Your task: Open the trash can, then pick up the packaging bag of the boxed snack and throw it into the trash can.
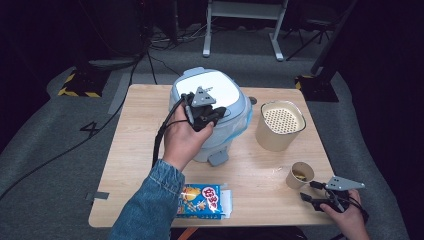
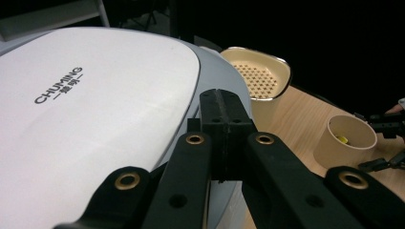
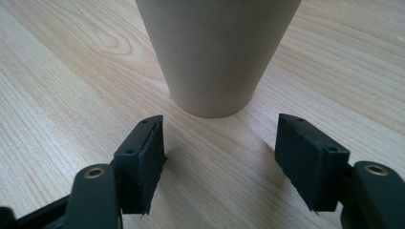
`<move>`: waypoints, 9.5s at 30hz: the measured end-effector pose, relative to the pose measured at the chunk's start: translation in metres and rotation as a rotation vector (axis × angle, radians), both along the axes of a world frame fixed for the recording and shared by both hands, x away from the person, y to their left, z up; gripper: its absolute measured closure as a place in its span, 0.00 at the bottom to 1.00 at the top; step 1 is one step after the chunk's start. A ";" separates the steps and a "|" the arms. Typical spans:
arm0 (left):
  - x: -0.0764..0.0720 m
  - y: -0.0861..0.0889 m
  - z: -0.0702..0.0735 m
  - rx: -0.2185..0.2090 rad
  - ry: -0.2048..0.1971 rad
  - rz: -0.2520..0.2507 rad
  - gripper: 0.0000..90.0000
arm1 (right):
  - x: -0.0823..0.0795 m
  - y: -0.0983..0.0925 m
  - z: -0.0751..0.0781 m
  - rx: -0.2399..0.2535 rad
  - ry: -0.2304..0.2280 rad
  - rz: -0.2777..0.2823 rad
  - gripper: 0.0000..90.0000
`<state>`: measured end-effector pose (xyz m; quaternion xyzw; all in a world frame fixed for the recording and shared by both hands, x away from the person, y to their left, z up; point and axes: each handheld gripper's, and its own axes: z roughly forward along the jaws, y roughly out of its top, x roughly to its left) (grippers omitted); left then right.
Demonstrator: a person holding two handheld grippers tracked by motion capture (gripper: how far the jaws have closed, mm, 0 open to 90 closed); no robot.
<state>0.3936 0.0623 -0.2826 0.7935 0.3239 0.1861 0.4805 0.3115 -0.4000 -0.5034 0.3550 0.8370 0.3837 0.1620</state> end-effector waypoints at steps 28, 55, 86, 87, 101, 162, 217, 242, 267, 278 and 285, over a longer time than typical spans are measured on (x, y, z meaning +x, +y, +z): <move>-0.030 0.022 0.004 -0.018 -0.096 -0.118 0.53 | -0.017 0.002 0.008 0.022 0.019 0.018 0.37; -0.075 0.146 -0.071 0.027 0.010 -0.105 0.40 | -0.056 0.070 0.034 0.064 0.004 0.276 0.40; -0.063 0.198 -0.210 0.186 0.205 0.067 0.37 | -0.039 0.160 0.032 0.100 0.062 0.387 0.34; -0.061 0.199 -0.216 0.197 0.210 0.077 0.37 | -0.038 0.165 0.032 0.102 0.064 0.396 0.35; -0.059 0.201 -0.221 0.208 0.209 0.081 0.35 | -0.030 0.222 0.024 0.090 0.107 0.509 0.44; -0.055 0.196 -0.221 0.211 0.213 0.091 0.31 | -0.038 0.185 0.163 0.242 -0.093 0.560 1.00; -0.055 0.192 -0.221 0.207 0.221 0.090 0.28 | 0.067 0.200 0.256 0.284 -0.114 0.217 1.00; -0.055 0.192 -0.221 0.207 0.221 0.090 0.28 | 0.078 0.239 0.269 0.227 -0.201 0.143 0.68; -0.055 0.192 -0.221 0.206 0.222 0.090 0.27 | 0.053 0.144 0.247 0.169 -0.239 0.096 0.36; -0.054 0.192 -0.221 0.212 0.216 0.087 0.27 | 0.035 0.094 0.218 0.167 -0.215 0.080 0.28; -0.054 0.192 -0.221 0.212 0.217 0.085 0.27 | 0.026 0.063 0.200 0.163 -0.201 0.027 0.20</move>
